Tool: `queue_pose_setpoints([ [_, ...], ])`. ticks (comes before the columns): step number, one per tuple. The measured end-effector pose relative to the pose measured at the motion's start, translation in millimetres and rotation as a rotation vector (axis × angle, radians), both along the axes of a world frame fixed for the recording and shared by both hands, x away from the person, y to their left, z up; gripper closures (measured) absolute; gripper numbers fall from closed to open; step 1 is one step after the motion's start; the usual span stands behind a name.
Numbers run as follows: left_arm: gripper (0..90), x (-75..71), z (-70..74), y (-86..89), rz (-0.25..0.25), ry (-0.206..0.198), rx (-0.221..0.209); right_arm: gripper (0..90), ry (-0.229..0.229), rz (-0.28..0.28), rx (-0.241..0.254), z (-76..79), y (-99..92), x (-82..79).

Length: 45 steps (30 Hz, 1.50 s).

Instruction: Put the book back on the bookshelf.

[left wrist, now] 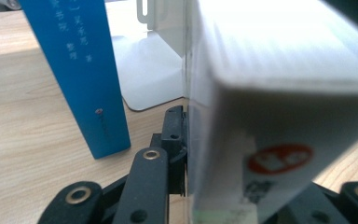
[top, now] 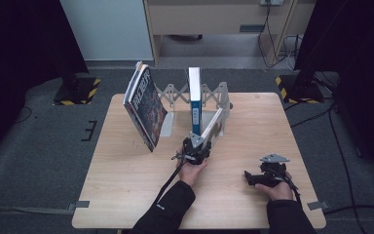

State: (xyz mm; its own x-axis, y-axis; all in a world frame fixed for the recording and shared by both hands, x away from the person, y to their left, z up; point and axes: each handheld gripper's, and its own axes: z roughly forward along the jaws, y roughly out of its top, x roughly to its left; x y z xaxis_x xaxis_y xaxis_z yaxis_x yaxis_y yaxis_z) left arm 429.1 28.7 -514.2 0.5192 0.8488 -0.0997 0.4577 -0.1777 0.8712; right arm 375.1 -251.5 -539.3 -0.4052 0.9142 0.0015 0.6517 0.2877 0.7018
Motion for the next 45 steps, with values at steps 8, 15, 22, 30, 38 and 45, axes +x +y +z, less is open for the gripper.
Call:
queue_pose_setpoints([
  [8,65.4,-10.6,10.6,6.7,-0.030,-0.025,-0.012,0.2,0.000,0.000,0.000,0.0,0.0,0.0],
  [15,70.4,-22.4,19.7,15.3,-0.037,-0.024,-0.019,0.1,0.001,-0.002,0.001,0.0,0.2,-0.1],
  [22,72.1,-17.3,19.4,10.2,-0.006,-0.026,-0.023,0.2,0.001,-0.004,0.001,0.0,0.4,-0.1],
  [30,69.5,-4.9,19.5,-7.8,0.013,-0.036,-0.022,0.2,0.001,-0.005,0.001,0.0,0.4,0.0],
  [38,65.4,6.1,17.4,-11.8,-0.022,-0.041,-0.048,0.1,0.001,-0.005,0.002,0.0,0.5,0.0],
  [45,62.9,-7.2,21.9,-2.0,-0.087,-0.049,-0.049,0.2,0.001,-0.005,0.001,0.0,0.4,0.0],
])
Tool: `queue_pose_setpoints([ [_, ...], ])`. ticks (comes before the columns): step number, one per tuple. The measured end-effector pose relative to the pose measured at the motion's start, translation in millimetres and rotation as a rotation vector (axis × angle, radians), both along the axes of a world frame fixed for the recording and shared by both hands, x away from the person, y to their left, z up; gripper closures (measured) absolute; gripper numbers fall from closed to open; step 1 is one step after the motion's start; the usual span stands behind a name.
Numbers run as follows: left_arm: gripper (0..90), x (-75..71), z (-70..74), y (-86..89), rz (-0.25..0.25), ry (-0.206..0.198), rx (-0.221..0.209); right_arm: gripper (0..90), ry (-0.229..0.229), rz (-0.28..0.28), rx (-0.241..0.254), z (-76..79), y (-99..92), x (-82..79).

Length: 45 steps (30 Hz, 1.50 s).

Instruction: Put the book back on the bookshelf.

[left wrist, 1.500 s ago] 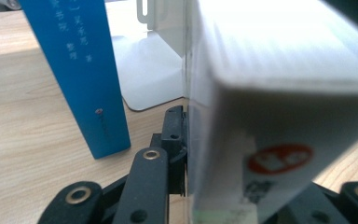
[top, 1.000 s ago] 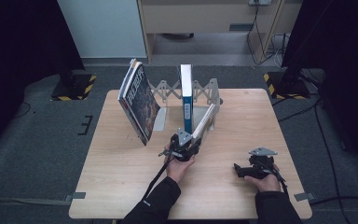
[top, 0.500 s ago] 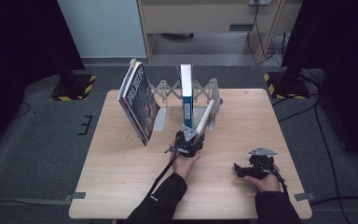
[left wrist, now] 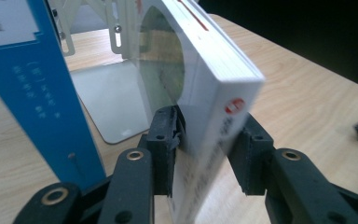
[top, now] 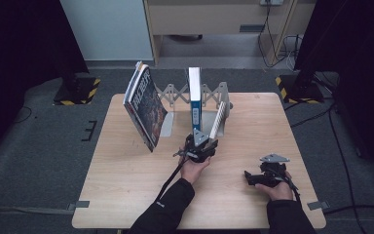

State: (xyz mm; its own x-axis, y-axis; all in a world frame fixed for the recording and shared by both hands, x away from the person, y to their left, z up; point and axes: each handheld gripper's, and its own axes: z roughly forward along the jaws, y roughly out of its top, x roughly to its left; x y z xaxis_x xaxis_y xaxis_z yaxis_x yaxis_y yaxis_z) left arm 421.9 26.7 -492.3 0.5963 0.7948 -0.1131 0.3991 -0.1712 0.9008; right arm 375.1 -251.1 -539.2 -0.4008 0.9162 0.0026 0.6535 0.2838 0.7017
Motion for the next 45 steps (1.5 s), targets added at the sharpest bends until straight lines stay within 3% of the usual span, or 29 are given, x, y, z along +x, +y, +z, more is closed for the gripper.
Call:
queue_pose_setpoints([
  [8,67.8,1.4,5.8,1.6,-0.002,0.015,-0.022,0.2,0.000,-0.002,0.002,0.0,0.2,0.0],
  [21,64.9,31.0,7.7,-24.4,-0.010,0.012,0.015,0.1,0.000,-0.003,0.002,0.0,0.2,0.1],
  [30,65.7,25.7,9.0,-21.2,-0.054,-0.002,0.034,0.1,0.000,-0.003,0.002,0.0,0.3,0.0],
  [45,65.3,44.0,11.4,-36.4,-0.040,0.006,0.052,0.1,0.000,-0.003,0.002,0.0,0.3,0.0],
])
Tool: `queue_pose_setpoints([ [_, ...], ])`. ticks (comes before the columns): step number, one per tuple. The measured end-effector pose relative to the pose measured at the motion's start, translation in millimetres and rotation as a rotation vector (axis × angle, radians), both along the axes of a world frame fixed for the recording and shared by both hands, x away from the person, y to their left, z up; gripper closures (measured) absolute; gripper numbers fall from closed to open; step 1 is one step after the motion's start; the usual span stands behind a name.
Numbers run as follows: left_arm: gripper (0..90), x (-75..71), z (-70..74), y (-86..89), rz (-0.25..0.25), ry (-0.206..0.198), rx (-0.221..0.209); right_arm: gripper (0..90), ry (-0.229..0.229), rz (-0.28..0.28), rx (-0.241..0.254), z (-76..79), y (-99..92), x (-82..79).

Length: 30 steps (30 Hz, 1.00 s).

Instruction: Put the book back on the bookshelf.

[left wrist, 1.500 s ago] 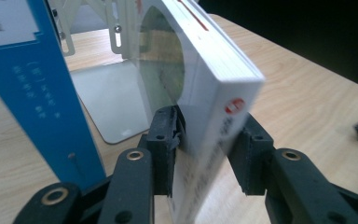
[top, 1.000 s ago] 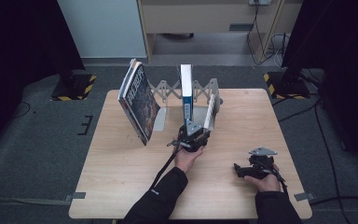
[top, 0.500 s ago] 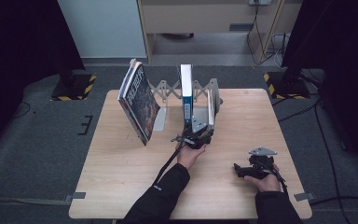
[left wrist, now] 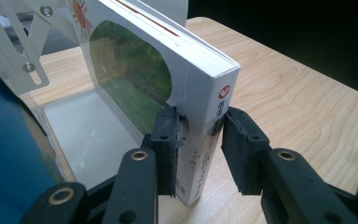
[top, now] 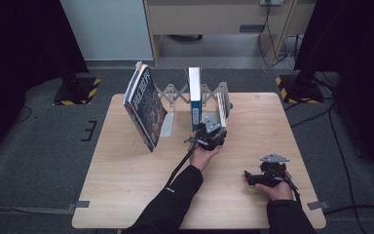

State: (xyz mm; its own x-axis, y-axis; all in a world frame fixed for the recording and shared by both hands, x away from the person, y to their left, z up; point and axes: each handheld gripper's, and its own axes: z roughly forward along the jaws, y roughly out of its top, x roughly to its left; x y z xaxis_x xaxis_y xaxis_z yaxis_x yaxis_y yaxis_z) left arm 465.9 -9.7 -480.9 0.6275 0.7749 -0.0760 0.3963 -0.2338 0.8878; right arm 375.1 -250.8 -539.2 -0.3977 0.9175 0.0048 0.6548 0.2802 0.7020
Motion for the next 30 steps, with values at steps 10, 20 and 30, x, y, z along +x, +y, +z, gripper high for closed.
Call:
queue_pose_setpoints([
  [10,62.8,1.7,0.6,-0.9,-0.009,-0.001,0.031,0.1,0.000,0.000,0.000,0.0,0.0,0.0],
  [20,46.6,-32.5,14.6,26.2,-0.067,0.006,0.054,0.2,0.000,0.000,0.000,0.0,0.0,0.0],
  [30,33.7,-63.5,21.1,78.7,-0.119,0.072,0.044,0.1,0.000,0.000,0.001,0.0,0.0,0.0],
])
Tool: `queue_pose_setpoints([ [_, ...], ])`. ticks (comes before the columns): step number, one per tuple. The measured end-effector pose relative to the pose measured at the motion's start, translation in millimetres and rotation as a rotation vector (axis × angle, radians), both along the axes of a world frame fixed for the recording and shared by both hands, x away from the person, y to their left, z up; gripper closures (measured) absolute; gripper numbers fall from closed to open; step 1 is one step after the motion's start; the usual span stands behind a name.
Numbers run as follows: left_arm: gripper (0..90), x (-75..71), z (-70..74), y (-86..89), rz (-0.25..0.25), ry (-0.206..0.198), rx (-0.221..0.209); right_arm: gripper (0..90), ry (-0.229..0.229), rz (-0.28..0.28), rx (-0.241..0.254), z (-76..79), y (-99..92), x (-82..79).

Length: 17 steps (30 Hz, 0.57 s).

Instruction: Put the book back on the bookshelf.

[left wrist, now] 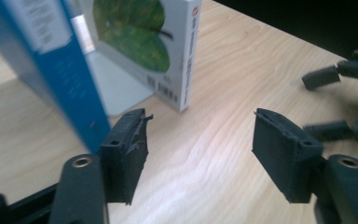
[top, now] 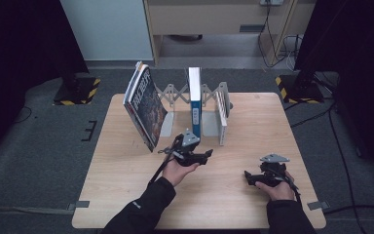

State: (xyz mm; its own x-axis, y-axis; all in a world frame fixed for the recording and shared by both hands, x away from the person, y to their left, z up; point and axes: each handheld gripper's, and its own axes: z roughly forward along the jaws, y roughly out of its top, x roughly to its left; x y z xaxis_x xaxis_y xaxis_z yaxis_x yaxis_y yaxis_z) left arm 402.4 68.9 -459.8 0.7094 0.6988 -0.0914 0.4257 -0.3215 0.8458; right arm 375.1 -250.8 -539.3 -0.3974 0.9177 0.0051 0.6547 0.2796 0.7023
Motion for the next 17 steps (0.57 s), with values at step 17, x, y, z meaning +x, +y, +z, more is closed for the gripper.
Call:
queue_pose_setpoints([
  [17,20.2,-38.3,-21.7,93.8,0.047,0.103,0.067,2.0,0.001,-0.001,0.007,0.5,-0.7,-0.9],
])
